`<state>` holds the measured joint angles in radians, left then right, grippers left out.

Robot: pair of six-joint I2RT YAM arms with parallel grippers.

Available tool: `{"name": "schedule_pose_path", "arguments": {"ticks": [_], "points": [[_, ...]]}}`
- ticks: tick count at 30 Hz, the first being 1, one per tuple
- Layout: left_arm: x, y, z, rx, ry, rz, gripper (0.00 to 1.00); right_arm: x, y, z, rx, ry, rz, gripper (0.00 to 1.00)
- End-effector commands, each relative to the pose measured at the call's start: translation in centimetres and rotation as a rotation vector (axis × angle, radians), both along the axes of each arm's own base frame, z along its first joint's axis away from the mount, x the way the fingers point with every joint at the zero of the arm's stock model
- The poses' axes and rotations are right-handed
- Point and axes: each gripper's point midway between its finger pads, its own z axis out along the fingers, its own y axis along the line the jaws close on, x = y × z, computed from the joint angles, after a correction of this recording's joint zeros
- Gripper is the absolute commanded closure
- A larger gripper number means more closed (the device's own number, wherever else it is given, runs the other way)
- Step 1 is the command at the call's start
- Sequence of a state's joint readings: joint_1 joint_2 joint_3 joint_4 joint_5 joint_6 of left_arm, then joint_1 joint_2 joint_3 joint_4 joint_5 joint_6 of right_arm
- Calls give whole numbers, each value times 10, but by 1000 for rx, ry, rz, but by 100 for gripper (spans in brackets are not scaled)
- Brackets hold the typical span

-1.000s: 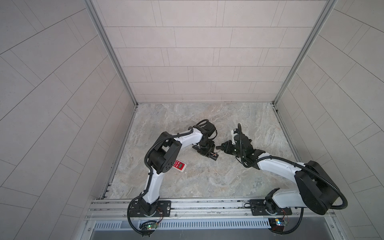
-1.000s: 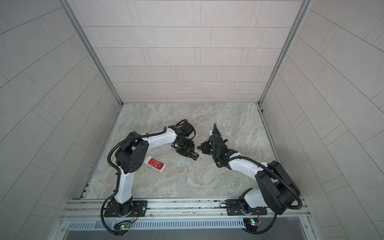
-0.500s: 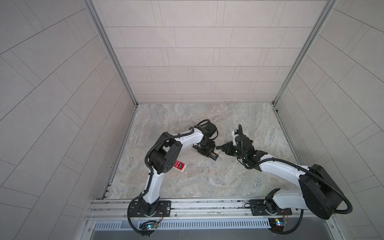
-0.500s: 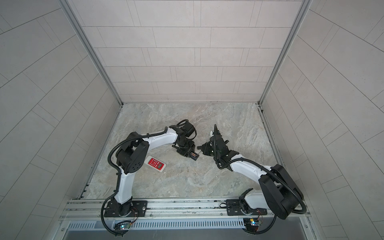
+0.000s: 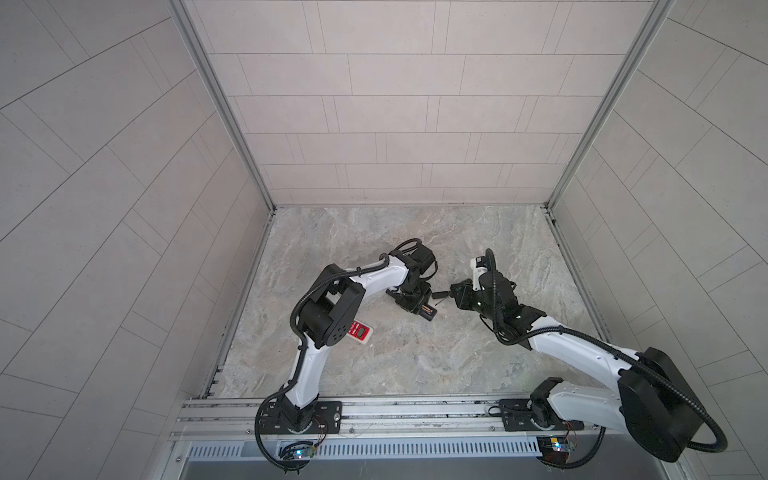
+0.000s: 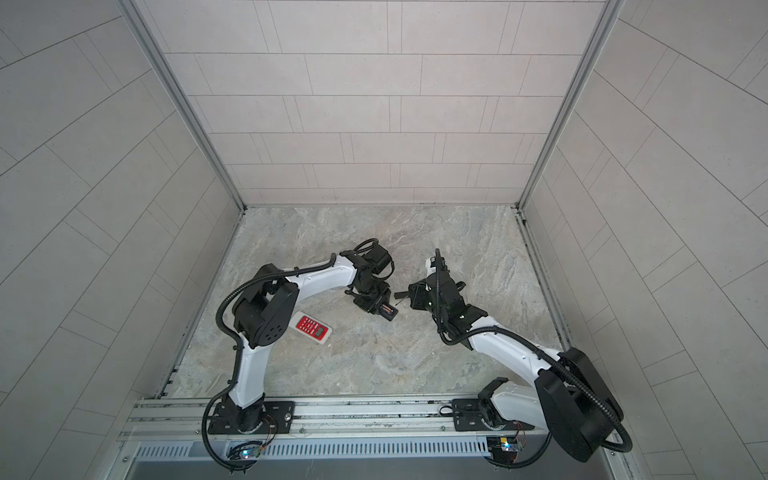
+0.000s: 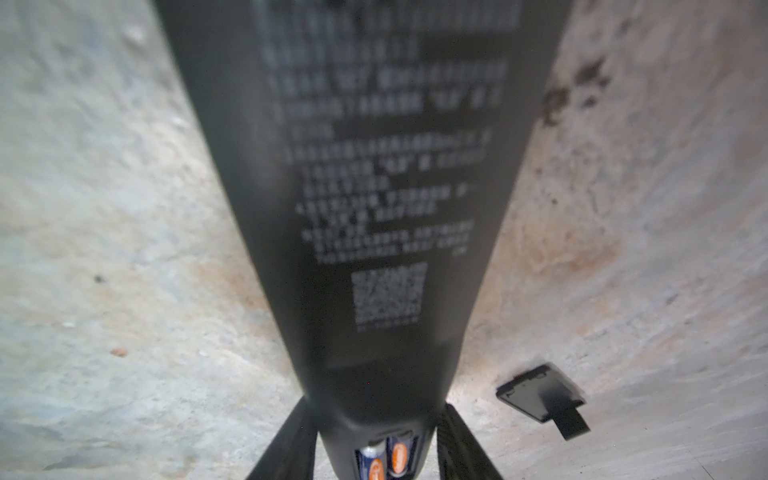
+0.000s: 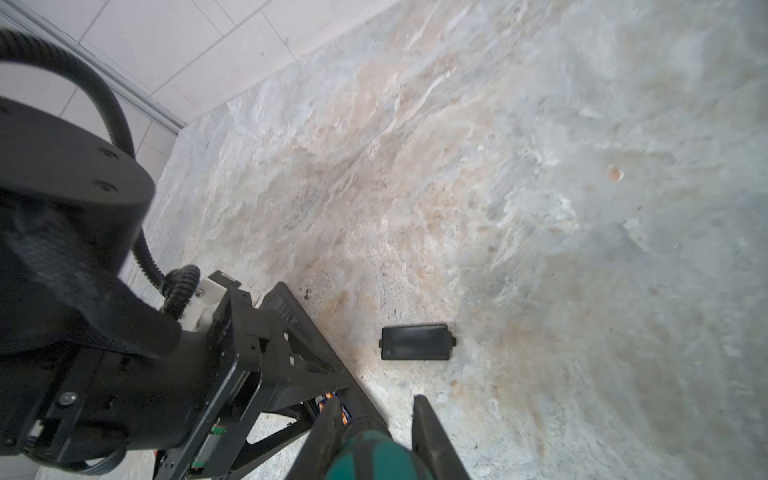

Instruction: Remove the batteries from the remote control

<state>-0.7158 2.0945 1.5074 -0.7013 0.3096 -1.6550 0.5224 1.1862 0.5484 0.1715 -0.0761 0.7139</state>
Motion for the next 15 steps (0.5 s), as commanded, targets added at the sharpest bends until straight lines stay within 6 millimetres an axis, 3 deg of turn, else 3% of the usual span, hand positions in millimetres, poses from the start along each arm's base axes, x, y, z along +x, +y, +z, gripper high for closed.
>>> {"name": "schedule_pose_path", "arguments": {"ticks": [1, 5, 8, 12, 15], "points": [[4, 23, -27, 112, 4, 24, 63, 6, -3, 2, -28, -40, -9, 100], [9, 22, -21, 103, -17, 27, 57, 6, 13, 7, -10, -67, 40, 100], [15, 24, -11, 109, -59, 19, 42, 5, 16, 8, -21, -67, 47, 100], [26, 29, 7, 122, -120, 18, 12, 3, 17, 9, -36, -65, 56, 100], [29, 37, 13, 129, -121, 19, 6, 0, 17, 10, -43, -63, 58, 100]]}}
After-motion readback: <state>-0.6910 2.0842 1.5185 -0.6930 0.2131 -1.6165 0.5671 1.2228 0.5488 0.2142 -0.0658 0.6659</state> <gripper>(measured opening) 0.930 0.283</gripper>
